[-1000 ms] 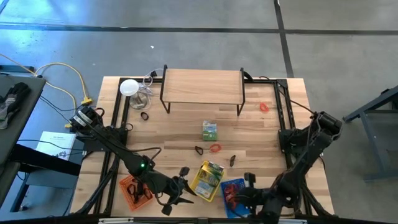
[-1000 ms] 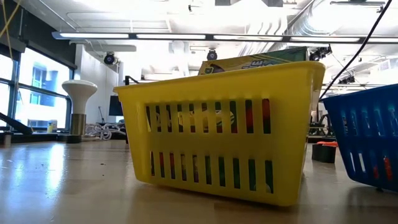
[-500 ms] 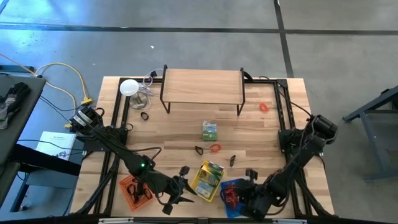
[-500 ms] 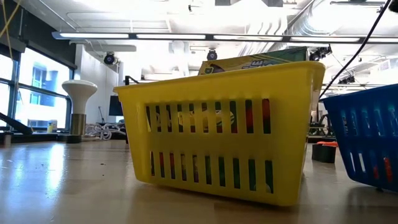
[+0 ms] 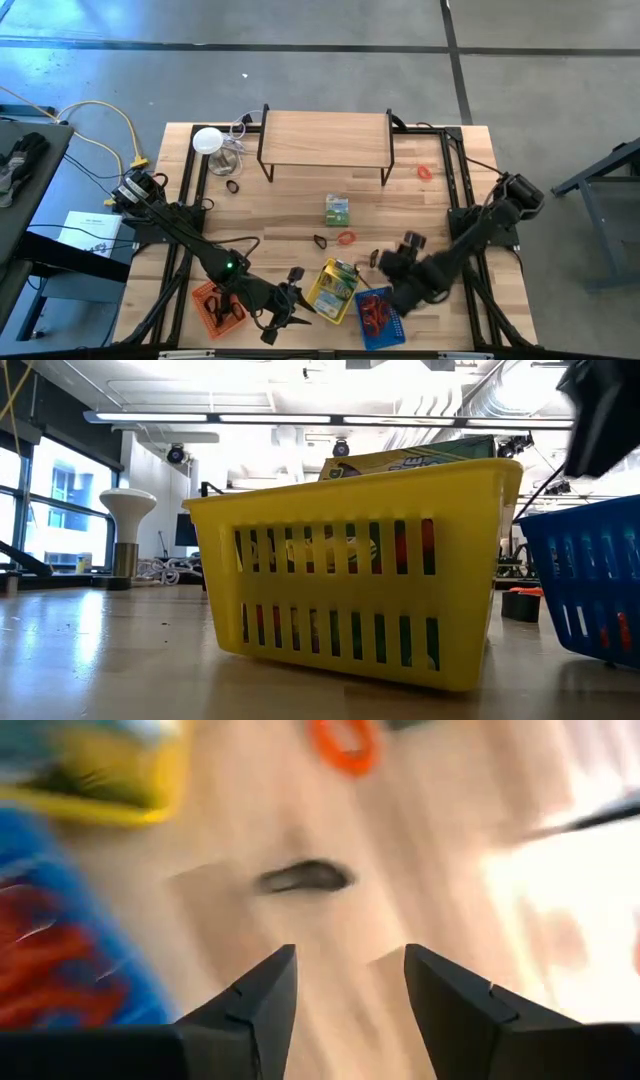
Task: Pick & Place Office Desk Supplies
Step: Put the bottom right black rubber band into the orange bin
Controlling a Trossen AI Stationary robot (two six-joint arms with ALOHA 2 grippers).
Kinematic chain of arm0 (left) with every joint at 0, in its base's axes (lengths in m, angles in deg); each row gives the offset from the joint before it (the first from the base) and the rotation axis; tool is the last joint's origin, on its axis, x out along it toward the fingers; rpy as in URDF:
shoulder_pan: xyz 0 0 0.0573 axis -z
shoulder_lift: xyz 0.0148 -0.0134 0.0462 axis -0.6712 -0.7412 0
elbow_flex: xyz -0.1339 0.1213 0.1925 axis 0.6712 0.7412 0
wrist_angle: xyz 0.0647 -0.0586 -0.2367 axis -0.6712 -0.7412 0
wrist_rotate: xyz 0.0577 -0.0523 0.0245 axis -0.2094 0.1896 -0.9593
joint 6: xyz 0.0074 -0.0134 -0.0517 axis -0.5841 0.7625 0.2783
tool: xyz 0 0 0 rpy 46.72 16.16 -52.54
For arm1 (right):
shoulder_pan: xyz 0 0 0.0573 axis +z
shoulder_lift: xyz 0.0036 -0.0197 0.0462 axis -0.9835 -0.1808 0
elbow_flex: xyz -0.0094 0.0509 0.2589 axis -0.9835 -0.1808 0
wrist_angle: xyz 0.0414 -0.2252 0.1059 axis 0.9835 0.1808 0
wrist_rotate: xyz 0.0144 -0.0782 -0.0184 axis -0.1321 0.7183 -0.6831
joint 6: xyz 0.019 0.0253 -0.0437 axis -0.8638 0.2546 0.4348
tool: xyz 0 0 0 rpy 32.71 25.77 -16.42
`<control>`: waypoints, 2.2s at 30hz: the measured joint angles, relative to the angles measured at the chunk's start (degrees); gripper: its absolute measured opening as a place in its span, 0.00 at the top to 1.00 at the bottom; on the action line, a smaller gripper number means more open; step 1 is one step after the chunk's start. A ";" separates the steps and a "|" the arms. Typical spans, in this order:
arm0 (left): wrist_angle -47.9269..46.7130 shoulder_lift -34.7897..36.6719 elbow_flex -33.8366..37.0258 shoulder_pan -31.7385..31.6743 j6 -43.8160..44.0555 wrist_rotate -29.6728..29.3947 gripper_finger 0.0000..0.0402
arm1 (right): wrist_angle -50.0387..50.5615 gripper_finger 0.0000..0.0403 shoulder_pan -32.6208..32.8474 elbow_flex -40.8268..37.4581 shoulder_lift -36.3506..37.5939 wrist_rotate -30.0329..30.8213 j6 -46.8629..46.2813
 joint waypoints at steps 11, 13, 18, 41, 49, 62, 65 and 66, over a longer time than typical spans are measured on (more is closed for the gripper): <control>-0.47 0.02 0.00 0.23 0.10 0.00 0.69 | -16.99 0.56 -12.72 -10.24 0.09 -9.66 9.04; -0.72 0.02 0.00 0.48 0.10 0.00 0.69 | -20.84 0.56 -13.83 -12.51 0.09 -11.06 10.46; -0.80 0.04 0.00 0.50 0.10 0.09 0.69 | -26.33 0.56 -16.03 -16.67 0.09 -12.79 12.39; -0.87 0.04 0.00 0.52 0.08 0.02 0.69 | -29.93 0.56 -17.69 -17.42 -3.84 -12.27 16.53; -1.27 0.04 0.02 0.52 0.08 0.02 0.69 | -33.15 0.70 -17.81 -17.38 -4.33 -12.89 20.72; -1.29 0.04 0.02 0.52 0.04 0.00 0.69 | -30.97 0.99 -15.12 -15.98 -2.96 -8.07 22.49; -1.27 0.04 0.02 0.52 -0.56 0.00 0.69 | -27.70 0.99 -12.95 -13.10 -2.31 -5.56 21.36; -1.28 0.04 0.02 0.52 -1.17 -0.01 0.69 | -26.90 0.99 -12.16 -11.78 -2.30 -4.88 21.24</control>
